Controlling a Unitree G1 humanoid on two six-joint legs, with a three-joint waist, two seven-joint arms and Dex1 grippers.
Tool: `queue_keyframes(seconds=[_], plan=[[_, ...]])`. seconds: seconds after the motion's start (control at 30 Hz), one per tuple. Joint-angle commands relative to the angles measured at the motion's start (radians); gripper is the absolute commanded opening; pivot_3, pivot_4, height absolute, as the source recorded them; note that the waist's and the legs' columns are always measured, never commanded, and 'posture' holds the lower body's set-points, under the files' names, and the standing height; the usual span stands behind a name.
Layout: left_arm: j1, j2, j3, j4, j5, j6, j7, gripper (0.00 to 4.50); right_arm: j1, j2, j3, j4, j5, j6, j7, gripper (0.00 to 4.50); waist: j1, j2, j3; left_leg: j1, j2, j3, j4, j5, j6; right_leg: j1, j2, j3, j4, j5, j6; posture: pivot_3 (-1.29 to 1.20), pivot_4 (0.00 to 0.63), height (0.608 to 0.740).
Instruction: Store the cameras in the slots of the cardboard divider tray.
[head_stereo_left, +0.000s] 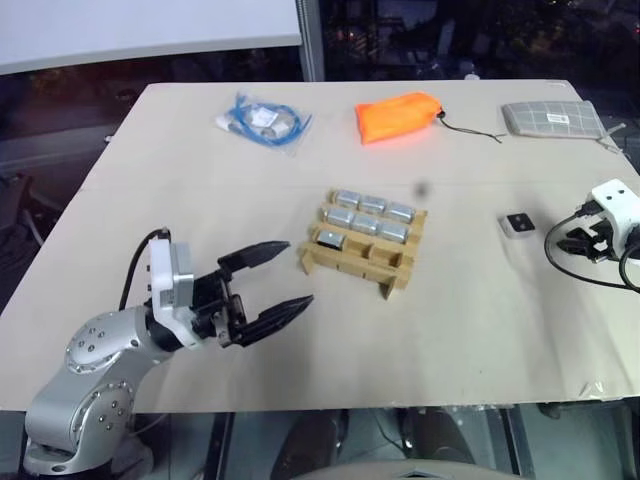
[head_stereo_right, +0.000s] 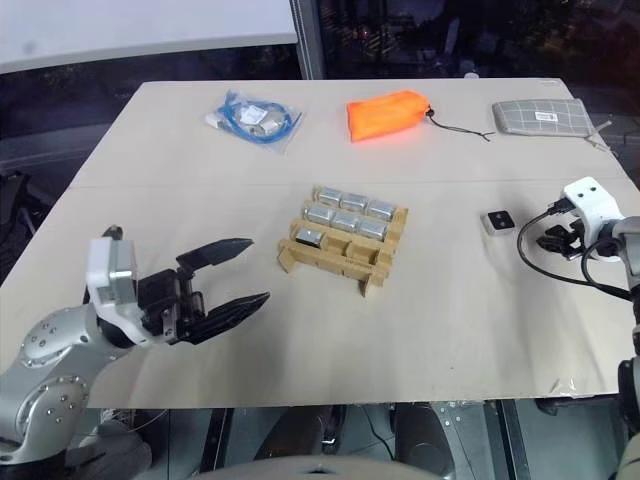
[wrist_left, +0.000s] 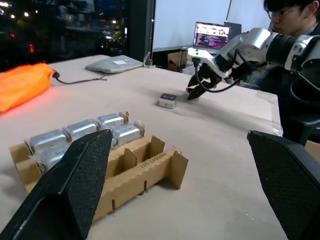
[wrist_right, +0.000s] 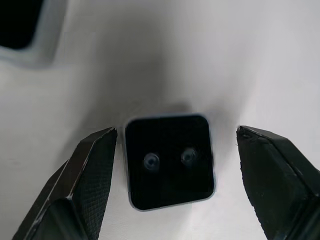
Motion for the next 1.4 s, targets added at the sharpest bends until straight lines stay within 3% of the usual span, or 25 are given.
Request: queue_keyframes(seconds=[0.03,0.17,0.23,0.33,0.47,0.57,0.67,0.73,0.83,1.03,1.4], plan=[[0.005,-0.003,0.007,-0.02,-0.005,-0.026,-0.011,4.5,-0.025,-0.012,0.008,0.027,-0.018,-0.007,0.022,3.78,0.0,0.0,0.0,0.0,0.0,0.0,0.0,0.0,0.0,0.0,0.0,0.0,0.0,0.0,0.0,0.0,0.15,0.74],[0.009,-0.008,0.008,0.007,0.002,-0.041,-0.03,4.5,-0.012,-0.022,0.007,0.022,-0.019,0.006,0.048,3.78,0.002,0.0,0.0,0.0,0.0,0.0,0.0,0.0,0.0,0.0,0.0,0.0,0.0,0.0,0.0,0.0,0.15,0.74],[0.012,-0.008,0.005,0.014,0.008,-0.037,-0.024,4.5,0.0,-0.025,0.007,0.012,-0.019,0.012,0.061,3.25,0.003,0.0,0.0,0.0,0.0,0.0,0.0,0.0,0.0,0.0,0.0,0.0,0.0,0.0,0.0,0.0,0.15,0.74],[0.0,-0.011,-0.007,0.009,0.005,-0.003,0.025,4.5,0.024,-0.029,0.0,-0.012,-0.015,0.023,0.073,1.99,0.008,0.0,0.0,0.0,0.0,-0.001,0.0,0.0,0.0,0.0,0.0,-0.001,0.0,0.0,0.0,0.0,0.15,0.74],[-0.051,0.002,-0.023,-0.013,-0.043,0.108,0.142,4.5,0.09,-0.039,-0.05,-0.123,0.015,-0.002,0.07,1.97,0.021,0.0,0.0,0.0,0.0,-0.002,0.001,0.0,0.0,0.001,0.0,-0.002,0.0,0.0,0.0,0.0,0.15,0.74],[-0.124,0.061,-0.029,-0.029,-0.157,0.311,0.308,4.5,0.178,-0.022,-0.144,-0.367,0.092,-0.084,0.075,1.97,0.023,0.0,0.0,-0.001,0.0,-0.003,0.001,0.0,0.0,0.0,0.0,-0.003,0.001,0.0,0.0,0.0,0.15,0.74],[-0.293,0.08,-0.07,0.028,-0.471,0.486,0.463,4.5,0.269,0.027,-0.213,-0.805,0.234,-0.116,0.107,1.97,0.02,0.002,0.001,-0.001,0.0,-0.002,0.002,0.0,0.0,-0.001,0.0,-0.001,0.004,0.0,0.001,0.0,0.15,0.74],[-0.387,0.072,-0.114,0.093,-0.572,0.573,0.587,4.5,0.281,0.064,-0.173,-0.994,0.256,-0.112,0.086,1.97,0.011,0.003,0.001,-0.001,0.001,-0.003,0.004,0.0,0.0,-0.001,0.002,-0.001,0.005,0.0,0.001,0.0,0.15,0.74],[-0.524,0.027,-0.198,0.205,-0.741,0.642,0.763,4.5,0.265,0.129,-0.012,-1.196,0.199,-0.145,0.044,1.97,0.015,-0.001,-0.002,0.001,0.001,-0.003,0.005,0.0,0.0,0.001,0.002,-0.002,0.006,0.0,0.001,0.0,0.15,0.74],[-0.669,-0.011,-0.268,0.355,-0.958,0.682,0.993,4.5,0.221,0.186,0.164,-1.249,0.057,-0.232,0.001,1.97,0.031,-0.004,-0.001,-0.003,-0.002,-0.006,0.011,0.002,-0.005,0.0,0.0,-0.004,0.005,0.0,0.001,0.0,0.15,0.74],[-0.714,-0.04,-0.326,0.368,-0.983,0.695,1.084,4.5,0.136,0.262,0.24,-1.219,-0.036,-0.208,-0.026,1.97,0.028,-0.004,-0.001,-0.002,-0.002,-0.005,0.01,0.003,-0.005,0.0,0.001,-0.003,0.006,0.0,0.001,0.0,0.15,0.74]])
